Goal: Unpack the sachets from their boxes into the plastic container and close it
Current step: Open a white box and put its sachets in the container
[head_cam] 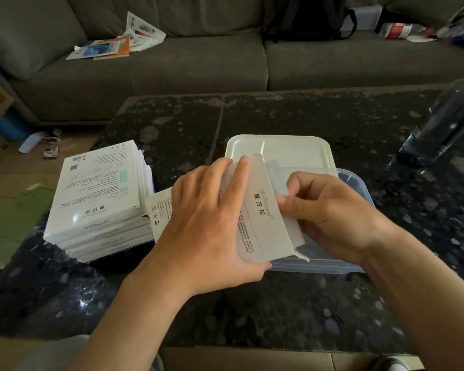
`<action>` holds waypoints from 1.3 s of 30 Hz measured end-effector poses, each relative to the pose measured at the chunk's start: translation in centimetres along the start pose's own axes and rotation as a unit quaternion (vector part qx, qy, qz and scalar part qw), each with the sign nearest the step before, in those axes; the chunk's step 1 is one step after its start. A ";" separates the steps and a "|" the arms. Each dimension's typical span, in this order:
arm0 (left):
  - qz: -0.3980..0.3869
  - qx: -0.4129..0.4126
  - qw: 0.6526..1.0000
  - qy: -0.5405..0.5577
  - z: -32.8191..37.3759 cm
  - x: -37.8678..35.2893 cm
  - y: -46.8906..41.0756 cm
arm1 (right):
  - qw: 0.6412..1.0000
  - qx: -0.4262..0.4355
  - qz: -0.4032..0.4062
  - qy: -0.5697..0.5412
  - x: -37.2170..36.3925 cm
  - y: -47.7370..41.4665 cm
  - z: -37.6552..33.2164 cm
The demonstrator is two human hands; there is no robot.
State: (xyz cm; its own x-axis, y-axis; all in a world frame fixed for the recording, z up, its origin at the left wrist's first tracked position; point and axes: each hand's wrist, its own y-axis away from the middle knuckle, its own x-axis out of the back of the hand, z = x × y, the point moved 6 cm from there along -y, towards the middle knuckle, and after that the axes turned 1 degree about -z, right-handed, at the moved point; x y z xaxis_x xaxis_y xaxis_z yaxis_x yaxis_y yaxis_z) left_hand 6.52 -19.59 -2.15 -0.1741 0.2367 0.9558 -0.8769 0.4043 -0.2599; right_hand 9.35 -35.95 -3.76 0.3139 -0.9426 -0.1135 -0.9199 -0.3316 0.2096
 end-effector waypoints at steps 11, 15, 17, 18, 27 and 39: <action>-0.033 0.025 0.999 0.006 -1.1 -0.3 -0.1 | 0.995 0.034 0.089 -0.014 3.5 0.9 -1.5; -0.076 0.030 0.996 0.045 -1.4 -0.4 0.0 | 0.996 0.062 0.053 -0.028 4.2 1.4 -2.8; -0.104 0.035 0.991 0.073 -1.6 -0.5 0.1 | 0.996 0.055 0.054 -0.045 5.0 1.5 -3.0; -0.110 0.036 0.990 0.083 -1.7 -0.4 0.2 | 0.996 0.057 0.048 -0.054 5.3 1.6 -3.1; -0.113 0.048 0.982 0.141 -1.9 0.3 0.3 | 0.981 0.189 0.011 -0.030 7.6 2.9 -5.7; -0.059 0.069 0.952 0.293 -3.4 3.3 0.2 | 0.925 0.168 0.251 0.232 8.2 1.7 -4.4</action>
State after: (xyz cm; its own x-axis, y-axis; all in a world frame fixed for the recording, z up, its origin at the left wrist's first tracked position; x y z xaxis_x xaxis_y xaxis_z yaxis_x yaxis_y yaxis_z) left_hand 7.31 -15.74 0.45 0.1742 0.6654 0.7259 -0.9326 0.3480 -0.0952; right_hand 11.38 -44.38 -0.08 -0.1768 -0.9157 0.3609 -0.9737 0.1092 -0.1999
